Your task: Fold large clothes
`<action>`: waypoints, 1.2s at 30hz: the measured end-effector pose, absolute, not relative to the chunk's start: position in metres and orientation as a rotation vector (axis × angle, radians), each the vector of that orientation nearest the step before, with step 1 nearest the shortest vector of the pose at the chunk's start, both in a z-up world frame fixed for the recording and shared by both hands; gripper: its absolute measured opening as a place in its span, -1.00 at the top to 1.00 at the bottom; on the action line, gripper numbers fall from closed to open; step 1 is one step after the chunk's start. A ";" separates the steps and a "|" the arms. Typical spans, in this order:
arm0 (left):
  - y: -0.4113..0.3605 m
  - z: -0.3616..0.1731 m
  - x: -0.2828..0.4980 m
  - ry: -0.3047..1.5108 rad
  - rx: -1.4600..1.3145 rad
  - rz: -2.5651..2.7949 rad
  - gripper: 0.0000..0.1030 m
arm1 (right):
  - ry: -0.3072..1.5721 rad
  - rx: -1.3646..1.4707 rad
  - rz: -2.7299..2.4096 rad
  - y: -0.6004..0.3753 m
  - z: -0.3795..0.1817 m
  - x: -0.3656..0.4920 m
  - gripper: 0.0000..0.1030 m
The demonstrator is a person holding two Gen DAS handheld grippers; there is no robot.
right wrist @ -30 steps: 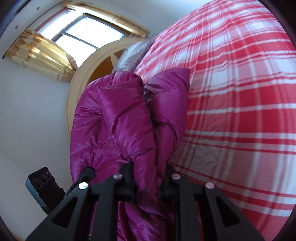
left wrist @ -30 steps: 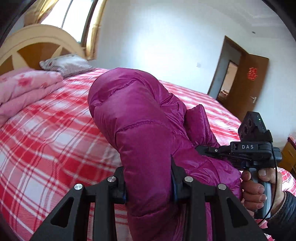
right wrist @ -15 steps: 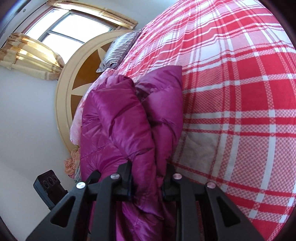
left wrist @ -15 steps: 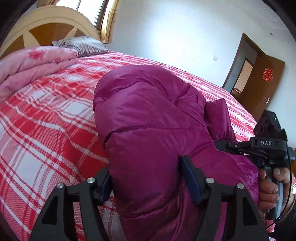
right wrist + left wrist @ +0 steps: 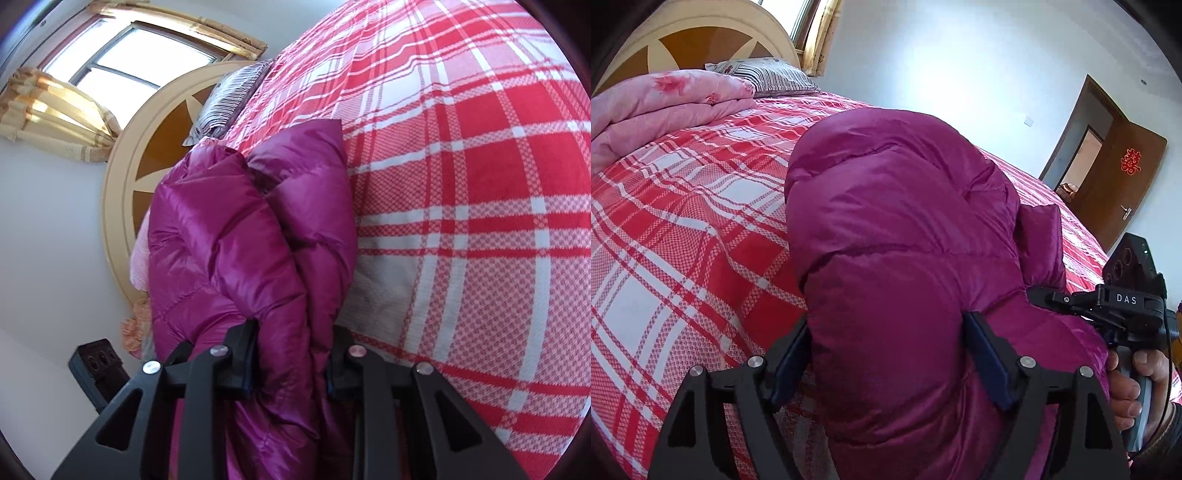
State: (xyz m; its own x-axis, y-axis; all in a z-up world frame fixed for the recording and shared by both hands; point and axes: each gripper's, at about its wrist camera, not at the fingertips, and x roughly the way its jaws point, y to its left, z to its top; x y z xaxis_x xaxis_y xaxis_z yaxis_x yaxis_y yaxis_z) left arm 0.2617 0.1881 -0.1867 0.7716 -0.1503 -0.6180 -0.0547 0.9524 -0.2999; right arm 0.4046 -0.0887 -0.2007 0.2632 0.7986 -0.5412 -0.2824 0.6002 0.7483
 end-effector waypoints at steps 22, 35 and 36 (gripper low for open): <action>0.179 -0.187 0.256 0.655 -0.248 0.011 -0.73 | 1.000 0.422 0.688 -0.073 -0.193 0.392 0.31; 0.173 -0.182 0.247 0.652 -0.213 0.067 -0.81 | 0.949 0.217 0.538 -0.059 -0.180 0.379 -0.11; 0.173 -0.182 0.246 0.652 -0.210 0.070 -0.82 | 0.946 0.198 0.523 -0.058 -0.179 0.379 -0.17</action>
